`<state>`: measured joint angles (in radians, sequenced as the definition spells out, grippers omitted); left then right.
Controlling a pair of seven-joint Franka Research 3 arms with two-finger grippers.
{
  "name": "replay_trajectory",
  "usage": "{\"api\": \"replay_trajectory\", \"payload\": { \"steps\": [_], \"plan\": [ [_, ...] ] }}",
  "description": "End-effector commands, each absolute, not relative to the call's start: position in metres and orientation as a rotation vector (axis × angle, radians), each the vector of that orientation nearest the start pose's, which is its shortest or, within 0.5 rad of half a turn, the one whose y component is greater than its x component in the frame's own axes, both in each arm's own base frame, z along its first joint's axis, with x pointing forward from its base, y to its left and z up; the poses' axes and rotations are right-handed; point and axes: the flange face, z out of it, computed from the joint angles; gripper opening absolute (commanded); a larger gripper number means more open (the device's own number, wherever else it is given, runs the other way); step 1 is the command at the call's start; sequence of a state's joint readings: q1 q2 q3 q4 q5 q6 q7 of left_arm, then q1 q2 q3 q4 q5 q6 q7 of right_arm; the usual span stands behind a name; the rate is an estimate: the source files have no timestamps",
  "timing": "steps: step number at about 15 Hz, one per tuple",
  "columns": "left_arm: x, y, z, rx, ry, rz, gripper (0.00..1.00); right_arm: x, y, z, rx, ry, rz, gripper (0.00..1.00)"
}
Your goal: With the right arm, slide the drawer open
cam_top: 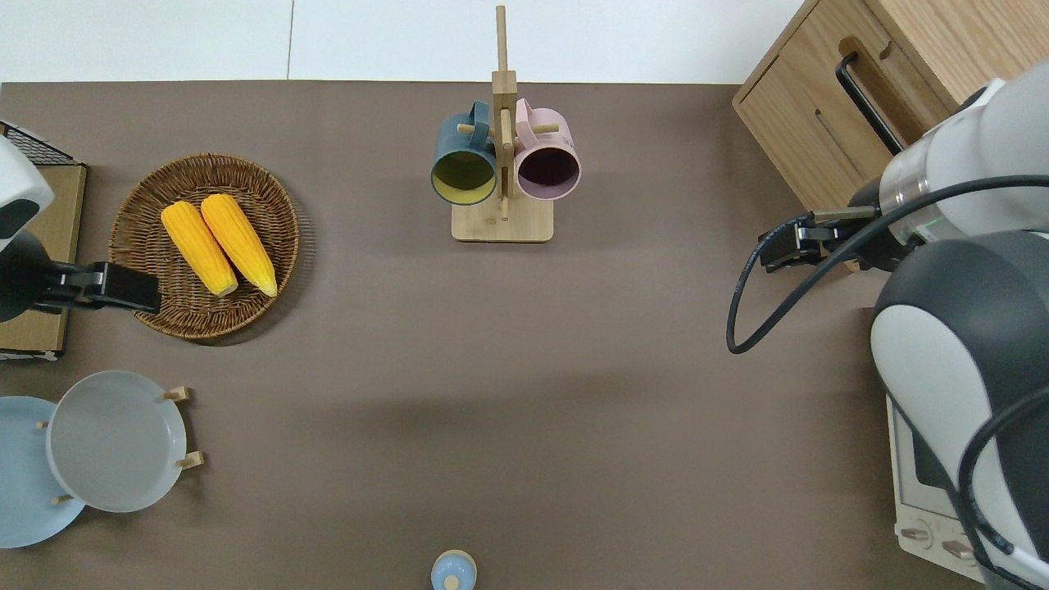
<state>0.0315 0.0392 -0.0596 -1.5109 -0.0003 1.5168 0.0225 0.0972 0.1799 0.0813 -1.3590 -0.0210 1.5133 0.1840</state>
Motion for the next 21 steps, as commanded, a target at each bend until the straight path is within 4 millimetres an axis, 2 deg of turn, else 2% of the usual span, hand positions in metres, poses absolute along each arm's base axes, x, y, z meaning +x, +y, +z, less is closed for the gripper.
{"api": "replay_trajectory", "payload": {
  "steps": [1,11,16,21],
  "plan": [
    [0.563,-0.014,0.629,-3.126,0.097,0.062,0.99,0.591,0.083,0.628,-3.147,0.048,0.027,0.99],
    [0.563,-0.014,0.63,-3.126,0.097,0.06,0.99,0.594,0.071,0.628,-3.135,0.062,0.017,0.99],
    [0.563,-0.014,0.63,-3.126,0.097,0.06,0.99,0.593,0.071,0.628,-3.134,0.067,0.023,0.99],
    [0.563,-0.014,0.63,-3.126,0.097,0.06,0.99,0.593,0.08,0.625,-3.152,0.031,0.03,0.99]
  ]
}}
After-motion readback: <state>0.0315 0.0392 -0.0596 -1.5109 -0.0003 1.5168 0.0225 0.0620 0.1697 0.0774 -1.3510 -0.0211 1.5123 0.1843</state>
